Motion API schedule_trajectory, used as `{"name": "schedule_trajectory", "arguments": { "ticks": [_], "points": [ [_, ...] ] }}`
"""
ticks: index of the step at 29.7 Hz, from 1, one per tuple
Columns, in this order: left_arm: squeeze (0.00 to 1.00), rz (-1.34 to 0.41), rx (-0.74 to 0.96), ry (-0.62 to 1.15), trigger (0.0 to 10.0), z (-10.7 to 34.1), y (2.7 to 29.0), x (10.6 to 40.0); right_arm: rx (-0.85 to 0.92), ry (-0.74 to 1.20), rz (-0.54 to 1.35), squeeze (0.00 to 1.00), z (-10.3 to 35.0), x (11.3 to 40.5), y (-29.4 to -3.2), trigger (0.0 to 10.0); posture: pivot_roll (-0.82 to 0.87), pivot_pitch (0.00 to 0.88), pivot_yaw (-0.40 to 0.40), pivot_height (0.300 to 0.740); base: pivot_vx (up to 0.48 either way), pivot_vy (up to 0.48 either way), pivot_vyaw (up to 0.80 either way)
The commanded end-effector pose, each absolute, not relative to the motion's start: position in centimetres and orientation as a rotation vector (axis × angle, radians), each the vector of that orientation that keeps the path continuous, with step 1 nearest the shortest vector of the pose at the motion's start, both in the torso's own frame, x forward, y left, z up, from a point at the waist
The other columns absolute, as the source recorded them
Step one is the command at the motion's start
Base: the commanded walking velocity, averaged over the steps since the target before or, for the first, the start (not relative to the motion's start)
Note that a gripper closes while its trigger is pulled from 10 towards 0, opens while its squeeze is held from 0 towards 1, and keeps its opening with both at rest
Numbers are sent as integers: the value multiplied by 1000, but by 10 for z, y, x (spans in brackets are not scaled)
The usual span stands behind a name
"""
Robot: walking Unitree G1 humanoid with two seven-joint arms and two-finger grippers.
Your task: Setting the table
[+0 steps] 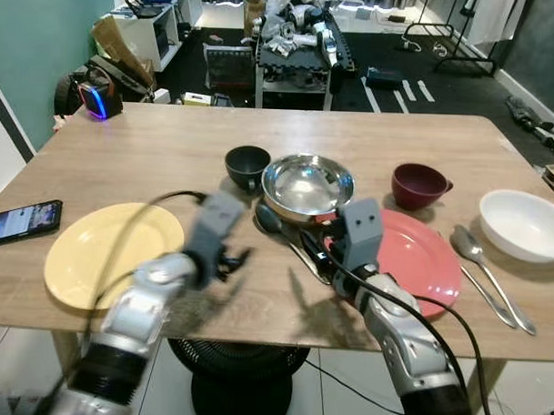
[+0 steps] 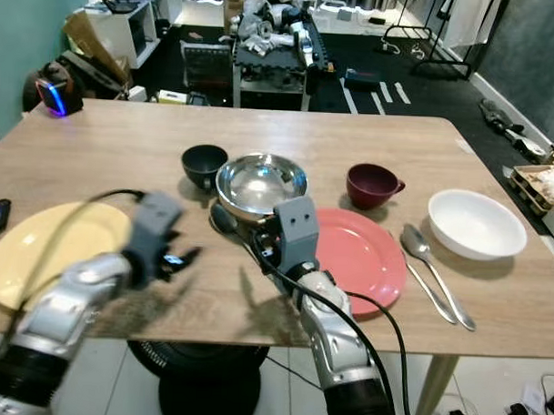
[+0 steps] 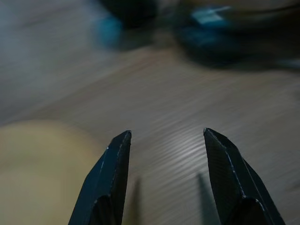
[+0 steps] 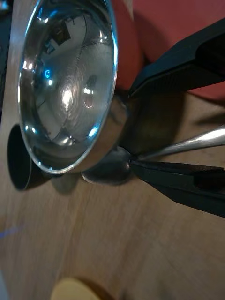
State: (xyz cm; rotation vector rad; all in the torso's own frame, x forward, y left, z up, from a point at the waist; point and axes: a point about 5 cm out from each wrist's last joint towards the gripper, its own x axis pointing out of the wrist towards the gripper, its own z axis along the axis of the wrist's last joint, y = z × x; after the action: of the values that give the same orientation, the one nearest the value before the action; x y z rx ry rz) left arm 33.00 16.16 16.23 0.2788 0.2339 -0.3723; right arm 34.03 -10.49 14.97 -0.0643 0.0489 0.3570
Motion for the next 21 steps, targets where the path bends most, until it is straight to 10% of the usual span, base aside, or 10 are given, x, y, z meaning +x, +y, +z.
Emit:
{"name": "schedule_trajectory", "arguments": {
  "ticks": [1,10,21],
  "points": [
    [0,-311,285,241,10000,166,177,324,-69,75,336,0,143,344,-102,10000,85,33,84,740,0,0,0],
    [0,-206,264,174,10000,196,220,309,-119,151,372,0,129,353,-87,10000,114,29,69,740,0,0,0],
    [0,-452,219,96,10000,230,194,311,-185,227,318,0,120,366,-97,10000,109,22,61,740,0,0,0]
  ]
}}
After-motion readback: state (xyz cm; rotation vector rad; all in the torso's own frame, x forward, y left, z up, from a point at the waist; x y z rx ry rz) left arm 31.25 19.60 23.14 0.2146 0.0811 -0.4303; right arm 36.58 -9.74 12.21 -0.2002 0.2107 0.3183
